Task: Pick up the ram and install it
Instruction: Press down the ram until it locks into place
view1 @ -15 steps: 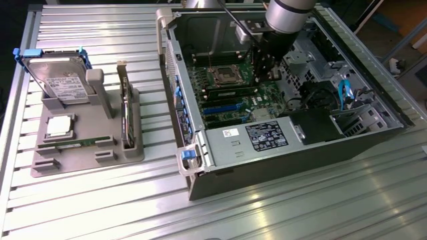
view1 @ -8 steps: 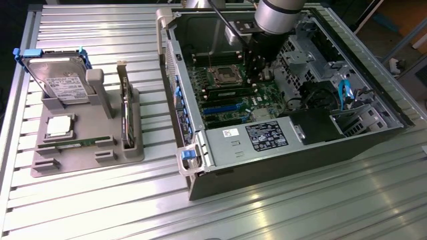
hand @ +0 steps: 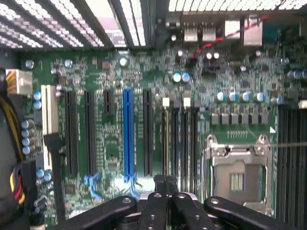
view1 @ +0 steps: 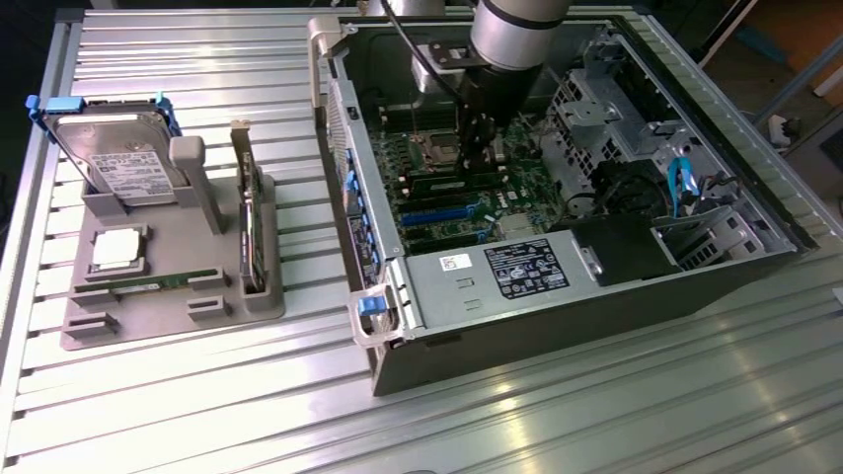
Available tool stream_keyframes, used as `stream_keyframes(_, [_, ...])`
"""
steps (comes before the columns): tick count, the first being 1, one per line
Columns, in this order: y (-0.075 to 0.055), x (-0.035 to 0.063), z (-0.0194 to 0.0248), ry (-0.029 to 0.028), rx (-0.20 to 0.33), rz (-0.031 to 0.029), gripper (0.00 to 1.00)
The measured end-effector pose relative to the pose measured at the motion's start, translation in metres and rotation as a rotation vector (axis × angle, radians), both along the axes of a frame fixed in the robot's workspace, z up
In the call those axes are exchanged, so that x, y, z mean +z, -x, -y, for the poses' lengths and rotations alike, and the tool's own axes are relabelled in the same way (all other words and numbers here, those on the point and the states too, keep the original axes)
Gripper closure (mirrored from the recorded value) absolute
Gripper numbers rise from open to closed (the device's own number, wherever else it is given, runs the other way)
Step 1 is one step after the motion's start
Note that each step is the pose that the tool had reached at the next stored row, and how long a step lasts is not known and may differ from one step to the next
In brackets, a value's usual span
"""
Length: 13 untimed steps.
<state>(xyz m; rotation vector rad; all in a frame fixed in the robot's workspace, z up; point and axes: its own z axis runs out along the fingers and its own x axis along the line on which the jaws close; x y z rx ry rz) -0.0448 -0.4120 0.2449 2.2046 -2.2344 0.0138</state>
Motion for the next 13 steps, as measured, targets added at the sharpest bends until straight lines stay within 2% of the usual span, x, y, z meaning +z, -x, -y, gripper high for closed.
stream_keyframes(5, [0.007, -0.0003, 0.0001, 0.0007, 0.000, -0.0001, 0.89])
stream_keyframes(8, [0.007, -0.0080, 0.0001, 0.0007, 0.000, -0.0001, 0.89])
stream_keyframes(13, [0.007, -0.0124, 0.0002, 0.0009, 0.000, -0.0001, 0.89])
